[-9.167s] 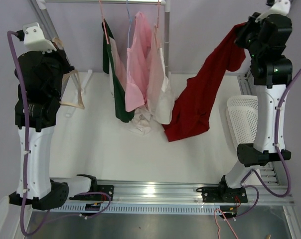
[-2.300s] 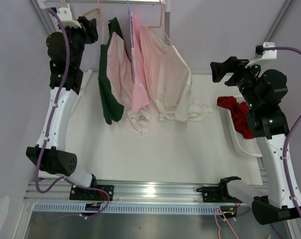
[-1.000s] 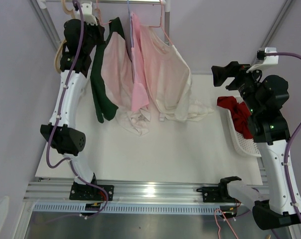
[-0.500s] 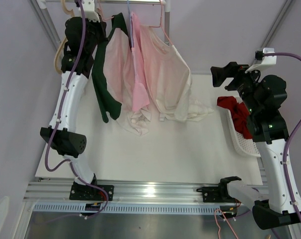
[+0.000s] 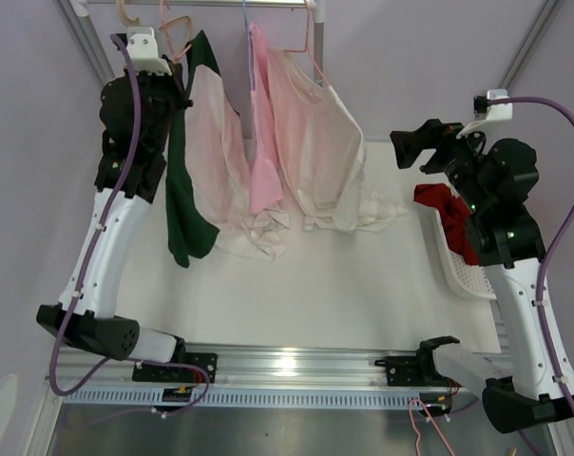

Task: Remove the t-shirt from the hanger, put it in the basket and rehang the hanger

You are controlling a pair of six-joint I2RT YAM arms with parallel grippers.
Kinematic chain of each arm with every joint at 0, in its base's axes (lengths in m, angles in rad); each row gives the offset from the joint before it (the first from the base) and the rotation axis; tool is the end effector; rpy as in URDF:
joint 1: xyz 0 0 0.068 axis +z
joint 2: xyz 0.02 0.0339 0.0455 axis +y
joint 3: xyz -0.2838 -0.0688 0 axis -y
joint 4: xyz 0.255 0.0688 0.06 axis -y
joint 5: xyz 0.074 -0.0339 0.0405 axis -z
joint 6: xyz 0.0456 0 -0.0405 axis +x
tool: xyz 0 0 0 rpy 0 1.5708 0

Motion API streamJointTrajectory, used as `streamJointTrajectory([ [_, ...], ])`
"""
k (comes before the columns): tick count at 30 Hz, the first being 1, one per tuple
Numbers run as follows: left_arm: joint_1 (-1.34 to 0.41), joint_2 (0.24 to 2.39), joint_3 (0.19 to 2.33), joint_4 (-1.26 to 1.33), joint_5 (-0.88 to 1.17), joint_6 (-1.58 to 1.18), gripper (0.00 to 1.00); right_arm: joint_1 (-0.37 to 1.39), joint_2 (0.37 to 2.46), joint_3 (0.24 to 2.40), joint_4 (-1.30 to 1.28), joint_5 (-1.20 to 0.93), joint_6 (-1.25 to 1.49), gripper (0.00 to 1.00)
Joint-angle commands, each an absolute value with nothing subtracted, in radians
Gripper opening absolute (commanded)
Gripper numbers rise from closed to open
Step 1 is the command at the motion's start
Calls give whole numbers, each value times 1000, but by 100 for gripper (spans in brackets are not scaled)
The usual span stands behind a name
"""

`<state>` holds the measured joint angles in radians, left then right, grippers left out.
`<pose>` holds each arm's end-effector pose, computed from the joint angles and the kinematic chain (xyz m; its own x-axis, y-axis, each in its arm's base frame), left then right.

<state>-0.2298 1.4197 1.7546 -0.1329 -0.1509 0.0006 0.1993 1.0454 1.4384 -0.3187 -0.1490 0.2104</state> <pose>0.3083 -0.0651 0.5584 0.1954 -0.0451 -0.9797 0.0817 0.9962 -0.0296 0.2035 0.0480 0.5209 0.0000 0.2107 -0.9776 -0.3486 0.9162 0.1975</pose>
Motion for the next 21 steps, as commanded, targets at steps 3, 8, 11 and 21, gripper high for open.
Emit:
streamJointTrajectory([
  [3,-348,1313,1694,-75,-403,8,1,354,1143,1502,-386,-233,160,99],
  [8,-463,1263,1606,-98,-648,-20,1,595,1169,1471,-379,-193,78,99],
  [11,-527,1272,1603,-104,-847,-18,1,715,1169,1442,-333,-230,83,100],
  [21,-632,1325,1588,78,-1183,78,1,974,1146,1183,50,-287,141,99],
])
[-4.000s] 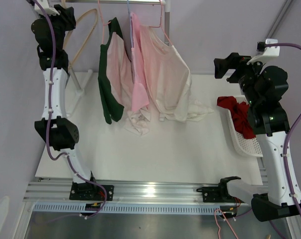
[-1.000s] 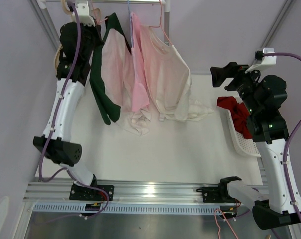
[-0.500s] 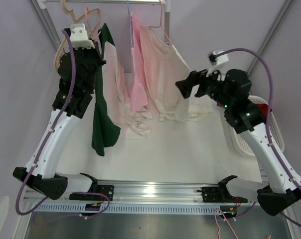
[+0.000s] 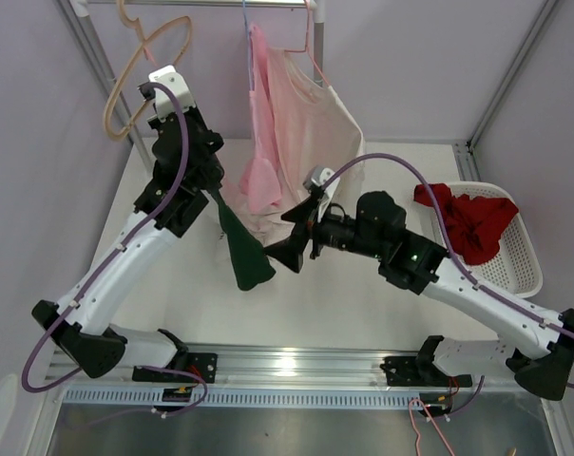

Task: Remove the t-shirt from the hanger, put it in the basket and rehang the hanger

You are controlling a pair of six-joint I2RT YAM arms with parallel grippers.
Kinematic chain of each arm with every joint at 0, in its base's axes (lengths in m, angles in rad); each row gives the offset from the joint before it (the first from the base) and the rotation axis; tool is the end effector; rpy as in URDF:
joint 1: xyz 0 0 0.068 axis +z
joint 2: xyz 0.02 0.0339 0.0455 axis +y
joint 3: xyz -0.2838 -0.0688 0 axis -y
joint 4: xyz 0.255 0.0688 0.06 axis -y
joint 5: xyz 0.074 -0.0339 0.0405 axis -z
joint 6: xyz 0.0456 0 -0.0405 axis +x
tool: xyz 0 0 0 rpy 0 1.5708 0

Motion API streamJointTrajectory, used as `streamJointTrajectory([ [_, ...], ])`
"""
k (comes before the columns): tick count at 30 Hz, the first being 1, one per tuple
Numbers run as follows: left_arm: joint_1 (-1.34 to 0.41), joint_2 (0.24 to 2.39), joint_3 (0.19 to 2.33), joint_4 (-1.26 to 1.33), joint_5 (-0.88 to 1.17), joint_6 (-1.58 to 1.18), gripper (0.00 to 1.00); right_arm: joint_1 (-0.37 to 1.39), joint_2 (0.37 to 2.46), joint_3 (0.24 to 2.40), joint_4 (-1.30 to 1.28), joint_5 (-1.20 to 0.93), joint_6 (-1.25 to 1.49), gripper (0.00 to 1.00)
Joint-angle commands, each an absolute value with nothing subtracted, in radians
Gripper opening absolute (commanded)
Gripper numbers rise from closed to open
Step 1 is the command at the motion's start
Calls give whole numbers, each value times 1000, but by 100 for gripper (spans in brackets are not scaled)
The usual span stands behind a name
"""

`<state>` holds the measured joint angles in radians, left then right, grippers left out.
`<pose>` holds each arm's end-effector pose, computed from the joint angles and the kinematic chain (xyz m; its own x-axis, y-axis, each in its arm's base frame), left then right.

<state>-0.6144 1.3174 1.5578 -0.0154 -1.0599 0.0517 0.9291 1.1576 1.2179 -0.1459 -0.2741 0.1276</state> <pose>0.2485 -0.1267 0.5287 0.1607 -0.0825 -0.9835 -0.4218 0.8952 -0.1440 0.1544 0.2272 0.4386 -0.1694 -0.0221 -0.9853 -0.9185 0.3660 0.1497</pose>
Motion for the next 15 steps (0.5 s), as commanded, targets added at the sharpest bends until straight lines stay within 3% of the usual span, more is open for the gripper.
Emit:
streamJointTrajectory([
  [1,-638,1333,1609,68,-1202,75,1,985,1152,1145,78,-279,143,99],
  [9,-698,1362,1669,-24,-1230,66,1,1042,1275,1106,294,-247,127,99],
  [15,-710,1309,1622,-181,-1171,-116,1,1052,1385,1160,354,-200,103,96],
])
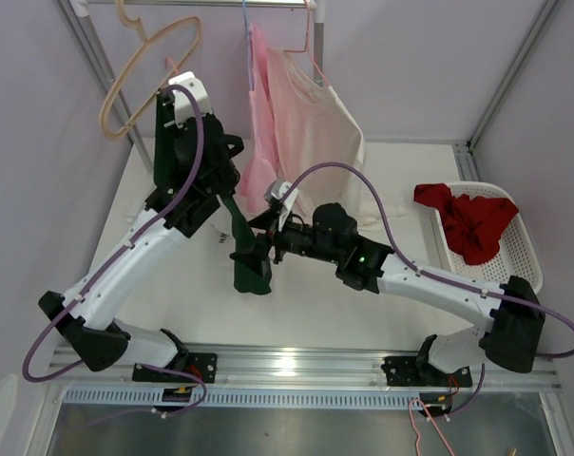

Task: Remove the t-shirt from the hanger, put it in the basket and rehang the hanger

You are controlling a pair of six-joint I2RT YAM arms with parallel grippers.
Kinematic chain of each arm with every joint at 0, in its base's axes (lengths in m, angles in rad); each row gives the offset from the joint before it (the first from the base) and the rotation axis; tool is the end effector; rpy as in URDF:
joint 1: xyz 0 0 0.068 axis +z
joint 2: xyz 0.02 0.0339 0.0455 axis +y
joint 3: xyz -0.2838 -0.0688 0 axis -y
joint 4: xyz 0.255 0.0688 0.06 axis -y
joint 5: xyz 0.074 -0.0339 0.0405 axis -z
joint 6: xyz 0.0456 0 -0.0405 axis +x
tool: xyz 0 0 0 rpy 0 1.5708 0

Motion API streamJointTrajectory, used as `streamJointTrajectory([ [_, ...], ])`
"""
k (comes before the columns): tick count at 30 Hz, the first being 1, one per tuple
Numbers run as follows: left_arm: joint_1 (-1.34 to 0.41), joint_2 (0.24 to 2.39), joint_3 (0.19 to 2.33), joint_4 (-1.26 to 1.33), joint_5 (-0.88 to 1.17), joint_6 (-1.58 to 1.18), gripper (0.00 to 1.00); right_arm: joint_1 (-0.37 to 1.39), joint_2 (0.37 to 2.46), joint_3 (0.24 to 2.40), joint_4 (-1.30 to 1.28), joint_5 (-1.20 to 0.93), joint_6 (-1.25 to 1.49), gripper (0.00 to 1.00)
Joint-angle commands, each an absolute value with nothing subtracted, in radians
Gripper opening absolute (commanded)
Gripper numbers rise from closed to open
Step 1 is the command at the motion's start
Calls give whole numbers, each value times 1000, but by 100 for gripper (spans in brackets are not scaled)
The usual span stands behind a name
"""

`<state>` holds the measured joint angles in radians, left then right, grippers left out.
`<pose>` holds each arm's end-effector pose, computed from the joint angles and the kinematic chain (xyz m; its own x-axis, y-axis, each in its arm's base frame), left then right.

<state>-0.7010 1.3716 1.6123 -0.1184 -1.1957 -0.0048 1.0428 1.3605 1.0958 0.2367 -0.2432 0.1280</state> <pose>0.2469 -0.1528 0.5218 0.0955 -0.0829 -0.9920 -0.4690 0.8752 -0.1183 0.1622 0.2999 0.3789 -0.1365 0.0119 -0.9906 -0.9500 0.2818 0.1343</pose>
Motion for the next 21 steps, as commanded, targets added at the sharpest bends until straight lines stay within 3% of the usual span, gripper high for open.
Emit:
streamJointTrajectory([
  [1,-710,1296,1618,-219,-1155,-142,1,1052,1409,1166,354,-193,94,96],
  [2,-710,1286,1611,-236,-1138,-167,1,1052,1419,1170,357,-187,92,95],
  [3,-710,1272,1589,-242,-1134,-184,1,1052,1428,1172,359,-181,92,60],
  [5,-710,1270,1577,-215,-1137,-176,1,1052,1442,1189,333,-173,98,24],
  [6,-710,1278,1565,-187,-1152,-126,1,1052,1440,1190,298,-173,101,0],
  [18,-690,1428,1686,24,-1154,63,1,1213,1099,1042,35,64,115,0],
  [21,-660,1471,1753,-55,-1132,29,1,1276,1022,967,-20,153,149,0],
])
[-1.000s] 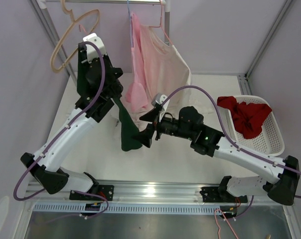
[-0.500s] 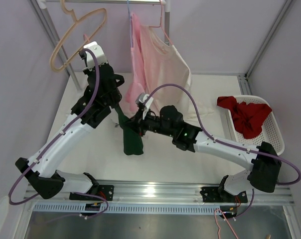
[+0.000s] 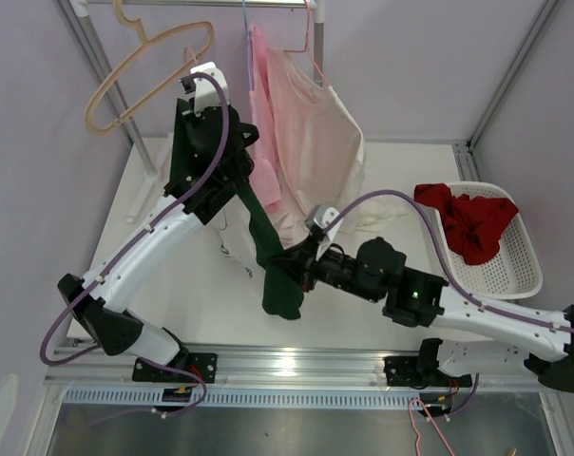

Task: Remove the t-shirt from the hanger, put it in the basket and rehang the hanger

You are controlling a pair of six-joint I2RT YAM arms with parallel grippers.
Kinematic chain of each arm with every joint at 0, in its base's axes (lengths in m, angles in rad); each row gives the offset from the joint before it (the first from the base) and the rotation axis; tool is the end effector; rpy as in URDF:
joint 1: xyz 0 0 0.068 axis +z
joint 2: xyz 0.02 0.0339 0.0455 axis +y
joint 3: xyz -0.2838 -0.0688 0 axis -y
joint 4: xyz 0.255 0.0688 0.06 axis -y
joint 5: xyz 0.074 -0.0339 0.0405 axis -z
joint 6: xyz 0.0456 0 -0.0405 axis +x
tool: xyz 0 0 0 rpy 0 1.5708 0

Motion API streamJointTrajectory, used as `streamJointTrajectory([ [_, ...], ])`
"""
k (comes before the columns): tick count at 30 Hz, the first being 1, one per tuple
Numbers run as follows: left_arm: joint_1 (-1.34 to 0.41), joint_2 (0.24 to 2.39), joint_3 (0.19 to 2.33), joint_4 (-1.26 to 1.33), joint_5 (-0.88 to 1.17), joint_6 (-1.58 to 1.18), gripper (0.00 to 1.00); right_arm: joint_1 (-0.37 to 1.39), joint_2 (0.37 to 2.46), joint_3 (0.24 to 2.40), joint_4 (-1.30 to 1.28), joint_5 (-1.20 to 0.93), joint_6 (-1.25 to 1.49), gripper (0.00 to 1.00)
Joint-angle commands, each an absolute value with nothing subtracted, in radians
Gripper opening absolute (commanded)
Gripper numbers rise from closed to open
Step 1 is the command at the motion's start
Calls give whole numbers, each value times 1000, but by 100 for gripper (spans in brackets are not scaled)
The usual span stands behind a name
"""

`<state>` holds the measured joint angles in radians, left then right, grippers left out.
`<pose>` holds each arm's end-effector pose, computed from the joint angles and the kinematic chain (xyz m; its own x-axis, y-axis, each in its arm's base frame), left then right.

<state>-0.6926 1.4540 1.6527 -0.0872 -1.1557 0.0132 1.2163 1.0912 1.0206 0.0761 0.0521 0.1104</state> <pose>0.2705 -0.1702 0.5148 0.0798 -0.0593 -0.9950 -0.4434 0.8919 -0.0887 0.0950 0.2497 0.4078 -0.0993 0.0487 -0.9939 -0.9131 0.3925 0.1105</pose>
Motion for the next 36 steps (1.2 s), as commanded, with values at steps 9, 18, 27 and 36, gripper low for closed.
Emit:
streamJointTrajectory([
  [9,-592,1546,1910,-152,-1057,9,1,1342,888,816,-80,245,252,0],
  [18,-595,1427,1999,-702,-721,-339,1,1161,1153,972,11,80,203,0],
  [27,-597,1106,1780,-949,-371,-477,1,1037,1362,1252,-81,-23,144,0],
  [36,-473,1052,1689,-772,-310,-361,1,1046,1227,1189,-207,49,213,0],
])
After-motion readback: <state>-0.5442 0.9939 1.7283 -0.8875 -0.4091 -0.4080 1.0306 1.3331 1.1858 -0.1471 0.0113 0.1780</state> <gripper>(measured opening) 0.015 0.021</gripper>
